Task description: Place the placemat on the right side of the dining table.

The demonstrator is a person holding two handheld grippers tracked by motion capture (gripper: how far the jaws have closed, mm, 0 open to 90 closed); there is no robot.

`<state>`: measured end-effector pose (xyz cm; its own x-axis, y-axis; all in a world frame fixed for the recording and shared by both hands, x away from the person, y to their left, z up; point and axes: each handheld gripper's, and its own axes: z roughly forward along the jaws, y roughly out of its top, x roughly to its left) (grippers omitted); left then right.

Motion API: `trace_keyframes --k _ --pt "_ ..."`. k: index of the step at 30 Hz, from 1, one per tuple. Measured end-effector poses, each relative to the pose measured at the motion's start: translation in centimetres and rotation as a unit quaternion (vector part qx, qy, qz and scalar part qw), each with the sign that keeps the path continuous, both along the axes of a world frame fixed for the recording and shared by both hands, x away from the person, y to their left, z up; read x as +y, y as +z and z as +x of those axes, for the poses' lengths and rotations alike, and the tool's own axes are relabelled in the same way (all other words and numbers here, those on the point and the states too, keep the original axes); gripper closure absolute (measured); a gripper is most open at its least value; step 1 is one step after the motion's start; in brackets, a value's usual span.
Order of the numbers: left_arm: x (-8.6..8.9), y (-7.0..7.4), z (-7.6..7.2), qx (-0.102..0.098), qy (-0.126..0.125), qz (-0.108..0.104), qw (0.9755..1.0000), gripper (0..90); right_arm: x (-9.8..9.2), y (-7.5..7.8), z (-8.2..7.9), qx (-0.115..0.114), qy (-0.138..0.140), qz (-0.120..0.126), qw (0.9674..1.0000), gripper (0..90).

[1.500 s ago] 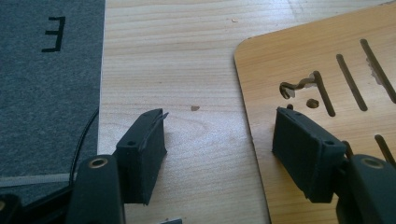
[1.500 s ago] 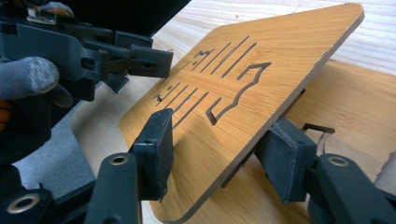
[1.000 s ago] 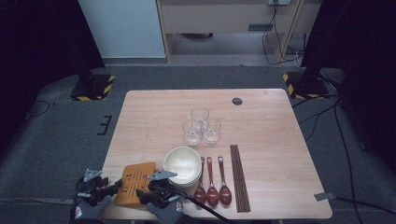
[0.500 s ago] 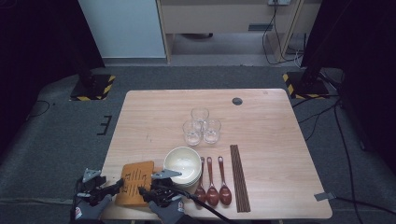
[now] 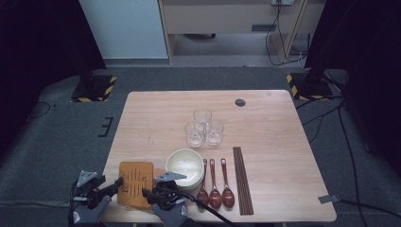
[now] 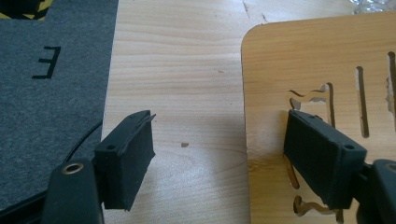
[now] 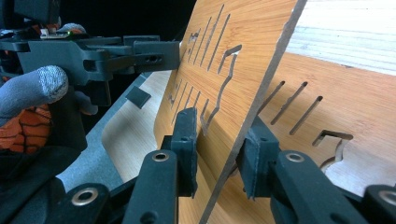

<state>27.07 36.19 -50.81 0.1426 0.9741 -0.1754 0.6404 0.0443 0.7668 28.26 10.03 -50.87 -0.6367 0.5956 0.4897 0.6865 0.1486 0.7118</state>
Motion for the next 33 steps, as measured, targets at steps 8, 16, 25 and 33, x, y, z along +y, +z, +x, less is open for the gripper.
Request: trace_keyframes --k 8,16,25,33 --pt "0.4 0.4 -0.3 -0.02 0.019 -0.005 0.9996 26.8 -0.3 0.2 0.0 0.004 0.006 0.015 0.9999 75.1" --pt "1.2 0.1 -0.3 -0.002 0.061 0.004 0.9981 28.8 -0.4 0.1 0.0 0.006 0.007 0.019 0.9998 75.4" --pt "1.0 -0.8 0.3 0.028 0.041 0.009 0.9987 31.9 -0.4 0.2 0.0 0.002 0.012 0.016 0.9998 75.3" --pt "0.8 -0.9 0.5 0.033 0.021 0.001 0.9992 45.7 -0.3 0.2 0.1 -0.004 0.021 0.008 0.9997 73.2"
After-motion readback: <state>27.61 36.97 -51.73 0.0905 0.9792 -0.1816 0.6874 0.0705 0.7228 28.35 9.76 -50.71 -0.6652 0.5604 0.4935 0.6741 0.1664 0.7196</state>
